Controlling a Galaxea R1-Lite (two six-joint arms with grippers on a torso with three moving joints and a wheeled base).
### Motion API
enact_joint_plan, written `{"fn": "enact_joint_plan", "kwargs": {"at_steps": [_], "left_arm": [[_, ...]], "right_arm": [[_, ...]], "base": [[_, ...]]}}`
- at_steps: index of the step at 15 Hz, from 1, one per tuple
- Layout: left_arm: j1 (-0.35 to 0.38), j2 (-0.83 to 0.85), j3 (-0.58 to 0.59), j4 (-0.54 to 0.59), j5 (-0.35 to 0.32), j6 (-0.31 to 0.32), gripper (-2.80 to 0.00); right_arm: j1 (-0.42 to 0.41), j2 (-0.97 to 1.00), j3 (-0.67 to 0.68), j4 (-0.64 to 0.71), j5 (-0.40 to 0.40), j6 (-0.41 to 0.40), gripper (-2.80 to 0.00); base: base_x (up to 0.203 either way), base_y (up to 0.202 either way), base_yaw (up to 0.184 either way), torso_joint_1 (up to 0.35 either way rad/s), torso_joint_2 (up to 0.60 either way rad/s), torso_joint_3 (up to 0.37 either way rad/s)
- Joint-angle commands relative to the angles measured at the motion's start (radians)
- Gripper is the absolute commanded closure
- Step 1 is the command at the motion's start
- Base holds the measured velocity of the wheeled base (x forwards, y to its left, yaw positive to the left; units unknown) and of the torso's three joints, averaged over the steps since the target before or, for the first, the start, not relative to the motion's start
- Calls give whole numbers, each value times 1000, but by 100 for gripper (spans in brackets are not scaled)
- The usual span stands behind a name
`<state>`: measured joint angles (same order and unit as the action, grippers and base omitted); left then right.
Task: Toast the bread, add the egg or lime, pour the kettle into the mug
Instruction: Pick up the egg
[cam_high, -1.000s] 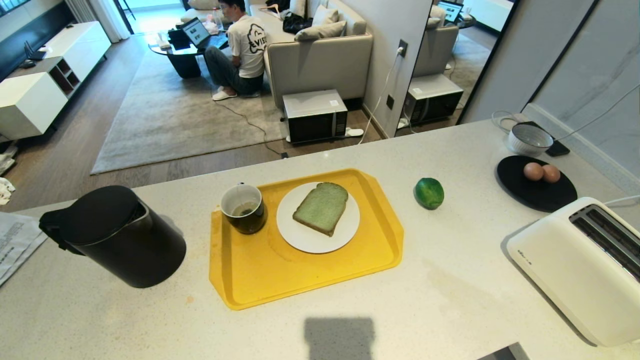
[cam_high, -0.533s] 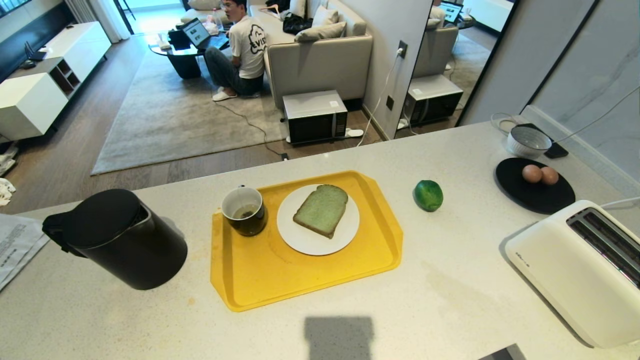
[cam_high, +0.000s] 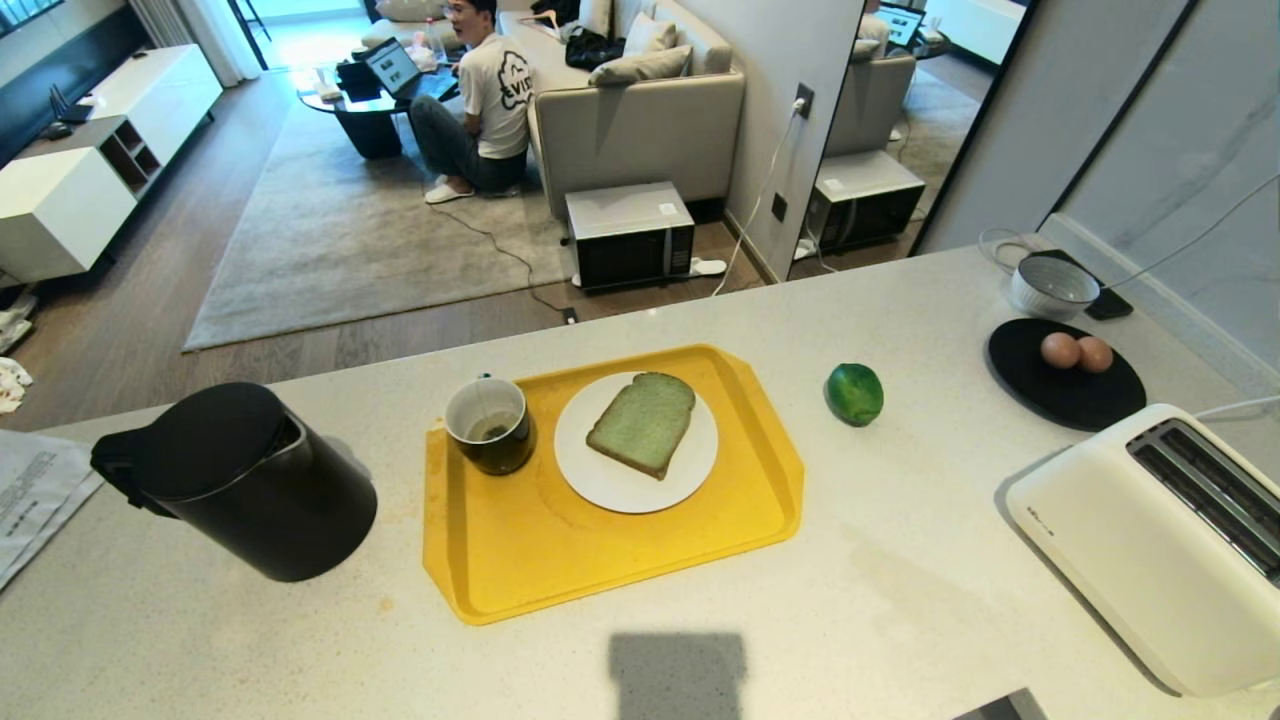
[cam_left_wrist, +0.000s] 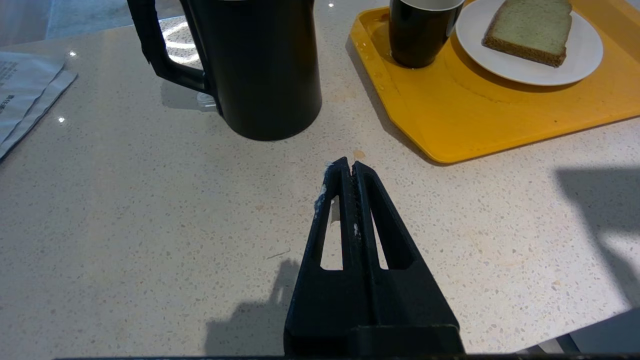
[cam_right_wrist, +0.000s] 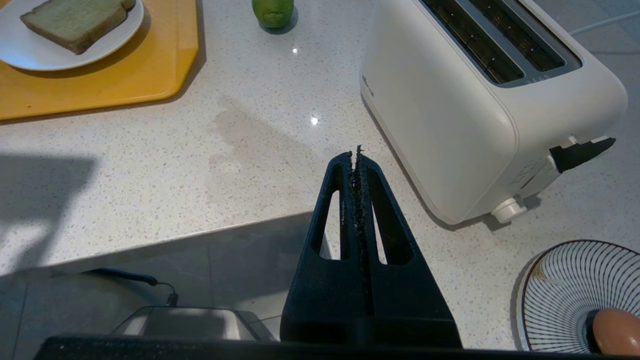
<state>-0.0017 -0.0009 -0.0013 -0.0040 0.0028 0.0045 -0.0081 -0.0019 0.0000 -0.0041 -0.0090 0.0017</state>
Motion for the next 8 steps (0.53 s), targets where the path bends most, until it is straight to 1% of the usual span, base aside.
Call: {"fn": "enact_joint_plan", "kwargs": {"at_steps": [1,8], "left_arm": [[0,1,0,1,0,-1,0],[0,1,0,-1,0,0,0]], "right_arm": [[0,2,2,0,0,0,0],[0,2,2,0,0,-2,0]], "base": [[0,0,0,0,0,0],[0,0,0,0,0,0]]}}
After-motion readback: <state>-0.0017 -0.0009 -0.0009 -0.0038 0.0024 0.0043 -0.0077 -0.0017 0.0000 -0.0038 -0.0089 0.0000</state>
